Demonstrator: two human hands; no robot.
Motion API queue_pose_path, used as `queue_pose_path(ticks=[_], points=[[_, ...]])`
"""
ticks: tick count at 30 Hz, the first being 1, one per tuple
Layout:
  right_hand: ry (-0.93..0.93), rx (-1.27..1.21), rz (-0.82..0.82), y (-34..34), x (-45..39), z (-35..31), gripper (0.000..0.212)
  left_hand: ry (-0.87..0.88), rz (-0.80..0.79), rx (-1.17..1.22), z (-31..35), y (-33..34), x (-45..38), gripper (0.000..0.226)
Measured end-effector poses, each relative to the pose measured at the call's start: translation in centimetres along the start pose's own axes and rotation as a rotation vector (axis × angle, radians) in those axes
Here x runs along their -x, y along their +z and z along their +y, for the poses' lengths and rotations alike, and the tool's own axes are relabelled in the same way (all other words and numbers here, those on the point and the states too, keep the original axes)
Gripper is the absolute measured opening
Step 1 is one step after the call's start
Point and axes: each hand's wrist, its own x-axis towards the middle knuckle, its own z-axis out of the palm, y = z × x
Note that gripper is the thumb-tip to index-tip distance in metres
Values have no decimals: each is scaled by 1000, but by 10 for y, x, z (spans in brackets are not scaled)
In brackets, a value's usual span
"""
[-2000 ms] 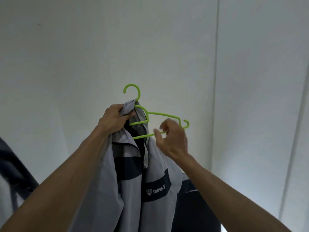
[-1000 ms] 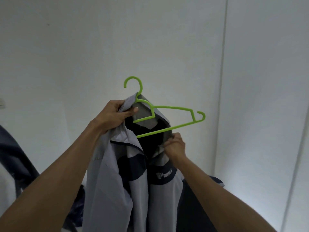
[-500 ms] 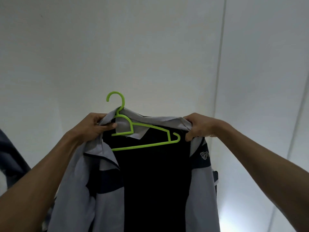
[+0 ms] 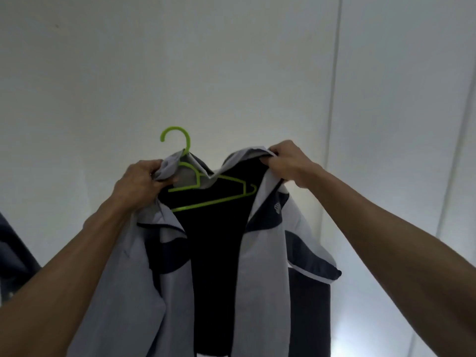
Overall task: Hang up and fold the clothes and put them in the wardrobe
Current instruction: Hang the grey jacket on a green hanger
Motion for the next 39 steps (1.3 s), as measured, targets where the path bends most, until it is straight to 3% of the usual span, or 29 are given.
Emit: queue_pose_path(ticks=[3, 6, 10, 12, 14, 18, 22, 26, 29, 31, 34, 39], points=[[-24, -188, 21, 4, -15, -38, 16, -21, 145, -69, 8, -29, -19, 35], [-7, -403, -93, 10, -25, -71, 43, -3, 182, -57, 5, -61, -37, 35], [-2, -134, 123, 29, -35, -77, 47, 11, 116, 10, -2, -63, -35, 35], [46, -2, 174, 43, -34, -65, 46, -8, 76, -1, -8, -51, -22, 55], [77, 98, 129, 58, -28, -52, 40, -44, 30, -28, -17, -32, -8, 58], [82, 77, 43, 82, -15, -43, 25, -89, -41, -54, -22, 6, 10, 42], [68, -2, -1, 81, 0, -35, 34, -120, -31, -48, -16, 29, 11, 37], [-8, 229, 2, 65, 7, -22, 20, -111, 8, 57, -10, 40, 9, 24], [27, 362, -38, 59, 7, -10, 43, -84, 27, 124, 3, 46, 7, 33], [10, 486, -61, 56, 7, -1, 31, -59, 19, 136, 12, 53, 5, 38], [-15, 445, -11, 42, 5, 9, 17, -22, 9, 99, 26, 60, 3, 37], [-40, 392, 41, 32, 6, -9, 30, 16, 13, 121, 59, 75, 1, 29]])
